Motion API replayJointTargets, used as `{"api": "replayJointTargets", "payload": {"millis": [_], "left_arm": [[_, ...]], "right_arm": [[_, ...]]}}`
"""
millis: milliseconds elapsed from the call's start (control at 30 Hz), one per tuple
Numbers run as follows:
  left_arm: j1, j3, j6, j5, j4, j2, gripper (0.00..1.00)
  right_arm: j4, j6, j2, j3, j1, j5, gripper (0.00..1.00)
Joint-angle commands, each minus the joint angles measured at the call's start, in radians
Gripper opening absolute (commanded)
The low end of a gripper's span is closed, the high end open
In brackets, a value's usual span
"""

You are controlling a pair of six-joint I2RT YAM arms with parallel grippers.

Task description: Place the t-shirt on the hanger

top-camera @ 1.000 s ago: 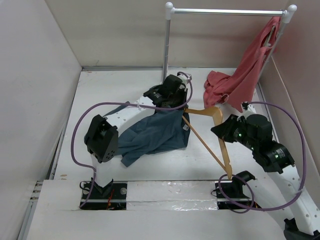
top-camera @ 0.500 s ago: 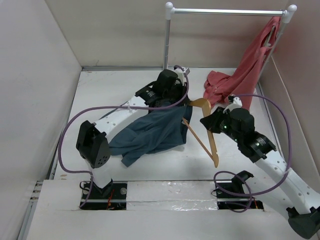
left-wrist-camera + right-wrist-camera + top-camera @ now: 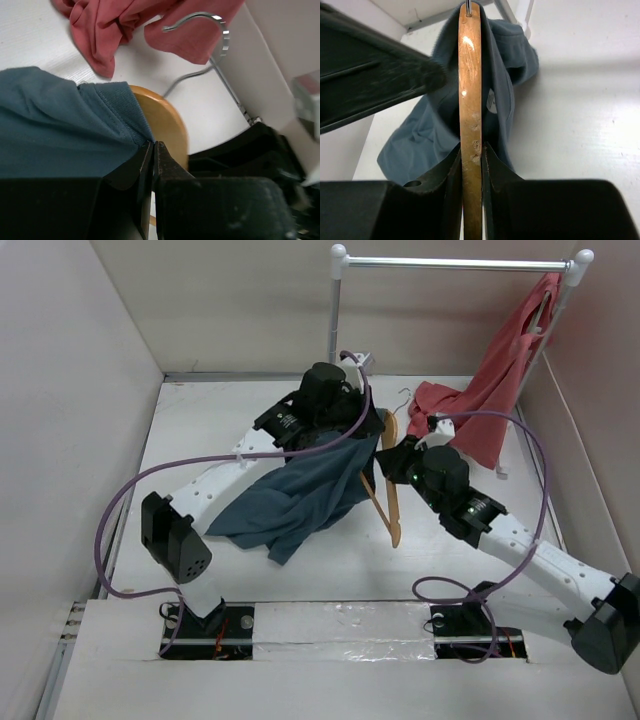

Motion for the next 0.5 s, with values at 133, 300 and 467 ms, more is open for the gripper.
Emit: {"api": "replayJointTargets", "payload": {"millis": [133,300,467], "left_arm": [[-0.006,0.135,-0.024,0.091,-0.004,-0.109,0.00],[-0.006,0.148,-0.024,0.051,-0.028,-0.150,0.00],[-0.006,0.174,-0.017,0.031,-0.105,-0.165,0.00]], "right_arm": [[0.396,-0.056,0.131,0.073,0.006,-0.019,0.00],[0.474,-0.083,0.215,0.113,0.015,-0.040,0.00],[0.571,-0.141,0.229,0.141,0.049,-0.001,0.00]]}}
